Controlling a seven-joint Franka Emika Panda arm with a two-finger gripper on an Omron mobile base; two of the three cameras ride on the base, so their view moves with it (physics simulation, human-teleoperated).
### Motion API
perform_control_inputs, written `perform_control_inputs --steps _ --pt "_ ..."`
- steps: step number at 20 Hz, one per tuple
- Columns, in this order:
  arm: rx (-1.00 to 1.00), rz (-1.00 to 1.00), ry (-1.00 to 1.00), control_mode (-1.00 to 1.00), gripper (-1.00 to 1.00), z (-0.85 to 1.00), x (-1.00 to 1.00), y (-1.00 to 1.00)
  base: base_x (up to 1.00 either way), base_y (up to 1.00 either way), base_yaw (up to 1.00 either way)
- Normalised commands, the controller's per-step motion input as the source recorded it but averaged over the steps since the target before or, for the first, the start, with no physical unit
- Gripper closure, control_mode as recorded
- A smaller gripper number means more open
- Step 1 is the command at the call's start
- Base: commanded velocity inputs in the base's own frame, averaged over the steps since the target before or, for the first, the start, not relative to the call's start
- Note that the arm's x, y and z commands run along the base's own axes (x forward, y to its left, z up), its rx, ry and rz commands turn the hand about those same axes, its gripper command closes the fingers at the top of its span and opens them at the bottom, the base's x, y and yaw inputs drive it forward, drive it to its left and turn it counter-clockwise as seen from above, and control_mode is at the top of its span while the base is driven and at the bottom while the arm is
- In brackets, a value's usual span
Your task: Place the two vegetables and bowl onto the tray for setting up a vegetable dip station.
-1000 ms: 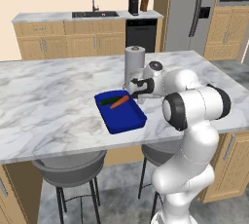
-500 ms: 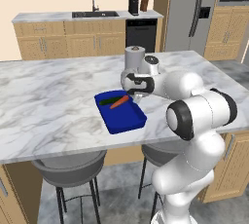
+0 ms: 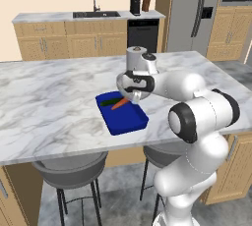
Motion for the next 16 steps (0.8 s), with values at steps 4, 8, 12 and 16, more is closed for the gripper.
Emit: perform_control_inputs --steps 4,8,12,16 --pt "0.0 0.03 0.0 -1.0 1.0 -0.21 0.0 0.18 0.0 0.0 0.0" --pt "0.0 0.03 0.0 -1.0 1.0 -0.3 0.0 0.23 0.0 0.0 0.0" --pt "0.0 0.04 0.0 -1.0 1.0 -0.24 0.0 0.13 0.0 0.0 0.0" --pt "0.0 0.05 0.0 -1.0 1.0 -0.15 -0.03 0.09 0.0 0.0 0.0"
